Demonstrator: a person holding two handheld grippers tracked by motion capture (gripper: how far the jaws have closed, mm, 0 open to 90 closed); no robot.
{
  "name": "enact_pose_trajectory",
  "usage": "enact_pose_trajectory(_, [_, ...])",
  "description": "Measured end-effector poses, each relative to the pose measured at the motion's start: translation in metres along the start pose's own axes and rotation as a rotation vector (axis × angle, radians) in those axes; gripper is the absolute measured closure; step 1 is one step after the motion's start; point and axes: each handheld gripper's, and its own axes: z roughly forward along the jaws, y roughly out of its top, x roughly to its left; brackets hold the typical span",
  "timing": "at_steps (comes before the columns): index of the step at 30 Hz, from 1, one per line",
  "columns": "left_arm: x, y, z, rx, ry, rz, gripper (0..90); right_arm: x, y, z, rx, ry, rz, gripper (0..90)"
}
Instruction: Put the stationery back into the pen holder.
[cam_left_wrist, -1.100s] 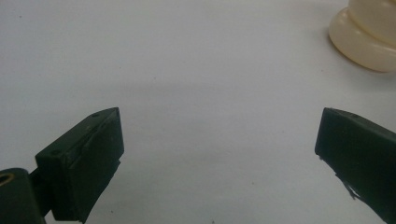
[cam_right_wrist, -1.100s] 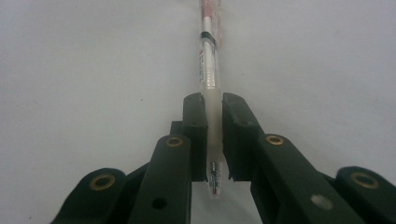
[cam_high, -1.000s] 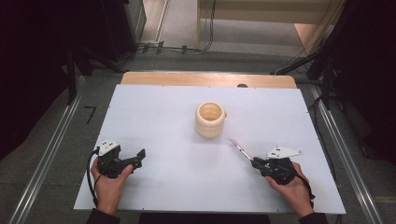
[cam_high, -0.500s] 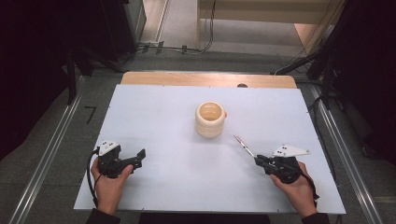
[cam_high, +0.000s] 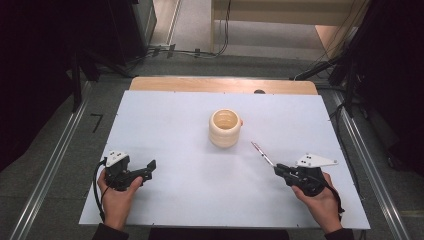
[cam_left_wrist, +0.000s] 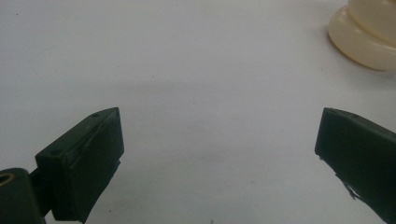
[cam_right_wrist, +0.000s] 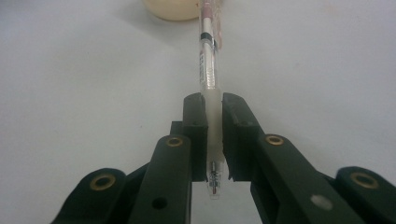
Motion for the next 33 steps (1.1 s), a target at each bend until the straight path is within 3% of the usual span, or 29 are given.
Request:
enact_pose_trajectory(25, [0.000,-0.001,0.001,0.006,0.001,-0.001,1.9,-0.002,0.022,-0.012,-0.087,-0.008,0.000,78.4])
enact_pose_trajectory(33, [0.000,-0.001,0.001,0.006,0.000,0.000,1.9,0.004,0.031,-0.008,-0.093,0.004,-0.023,78.4])
